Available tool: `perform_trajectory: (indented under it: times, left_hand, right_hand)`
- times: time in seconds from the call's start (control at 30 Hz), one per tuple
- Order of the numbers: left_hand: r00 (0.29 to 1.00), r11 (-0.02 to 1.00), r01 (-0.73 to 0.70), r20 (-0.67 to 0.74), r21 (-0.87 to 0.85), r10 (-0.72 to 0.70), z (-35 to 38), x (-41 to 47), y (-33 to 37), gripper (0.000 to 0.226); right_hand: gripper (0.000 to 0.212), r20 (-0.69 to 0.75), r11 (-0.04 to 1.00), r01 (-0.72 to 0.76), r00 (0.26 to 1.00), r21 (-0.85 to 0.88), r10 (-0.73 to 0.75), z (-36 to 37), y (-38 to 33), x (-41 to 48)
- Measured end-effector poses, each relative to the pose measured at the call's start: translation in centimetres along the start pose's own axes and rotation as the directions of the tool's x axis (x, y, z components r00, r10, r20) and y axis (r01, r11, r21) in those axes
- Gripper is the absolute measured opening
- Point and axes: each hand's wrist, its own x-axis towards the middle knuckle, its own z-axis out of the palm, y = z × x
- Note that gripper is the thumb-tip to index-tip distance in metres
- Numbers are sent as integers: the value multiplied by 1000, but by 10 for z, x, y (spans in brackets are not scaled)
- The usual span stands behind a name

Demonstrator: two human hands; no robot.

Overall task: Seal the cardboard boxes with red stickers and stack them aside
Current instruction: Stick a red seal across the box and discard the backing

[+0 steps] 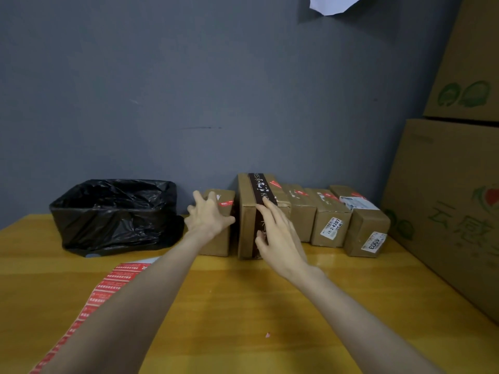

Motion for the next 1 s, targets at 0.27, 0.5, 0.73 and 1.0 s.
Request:
perform_trajectory:
  times: [0.27, 0.5, 0.73, 1.0]
  left_hand:
    - [988, 977, -72, -152, -202, 41, -42, -7, -33, 60]
    - [963, 872, -246, -204, -424, 173, -96, -27, -48, 69]
    - [922, 767, -346, -44, -540, 385, -123, -57, -65, 60]
    - [756, 712, -326, 282, -622, 591, -119, -91, -74, 67]
  right_hand:
    - [51, -98, 998, 61, 993, -17, -62, -7, -11, -7]
    - [48, -235, 988, 148, 963, 53, -132, -18, -25, -16]
    - [49, -331, 942, 128, 943, 311, -18, -32, -42, -22]
    - [45, -382, 918, 229, 920, 325, -94, -42, -54, -41]
